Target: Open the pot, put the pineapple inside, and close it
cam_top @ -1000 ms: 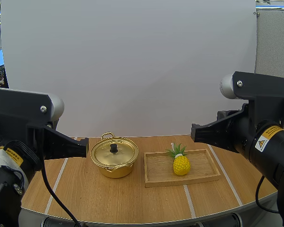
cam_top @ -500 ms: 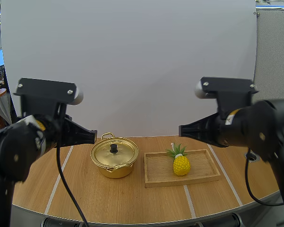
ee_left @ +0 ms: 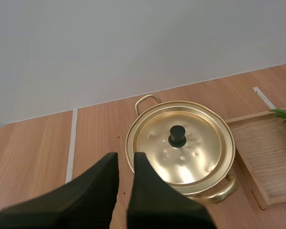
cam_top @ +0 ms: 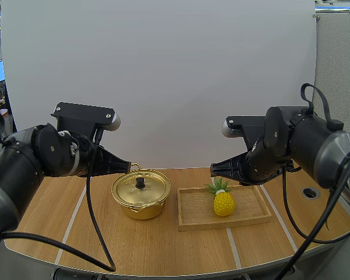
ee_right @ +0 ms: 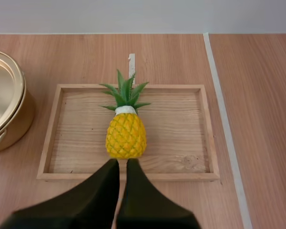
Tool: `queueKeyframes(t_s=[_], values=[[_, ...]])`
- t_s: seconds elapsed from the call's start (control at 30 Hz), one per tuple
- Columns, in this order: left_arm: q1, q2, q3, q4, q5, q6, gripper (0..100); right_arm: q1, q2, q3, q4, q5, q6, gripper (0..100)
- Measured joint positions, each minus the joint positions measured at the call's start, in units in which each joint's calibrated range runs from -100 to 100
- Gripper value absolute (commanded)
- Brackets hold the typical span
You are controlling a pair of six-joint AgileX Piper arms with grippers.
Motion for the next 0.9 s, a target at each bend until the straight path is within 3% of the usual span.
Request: queueKeyframes(t_s=[0.1,0.13,0.17,0.9], values=[[0.00,1.35,0.00,-0.11,-0.17,0.21,100,0.00,0.28,0.00,0.00,-1.42,0.00,92],[0.00,1.63,0.00,-0.11,-0.33,0.30,100,0.00,0.28,0.00,0.00,-1.98,-0.15,99],[0.00,1.79,0.00,-0.11,-0.34,0.30,100,0.00,0.28,0.00,0.00,-1.96,-0.55,100],[0.00,3.14,0.00,-1.16,-0.55,8.39,100,0.00,0.28,0.00,0.00,-1.78,-2.91,100]])
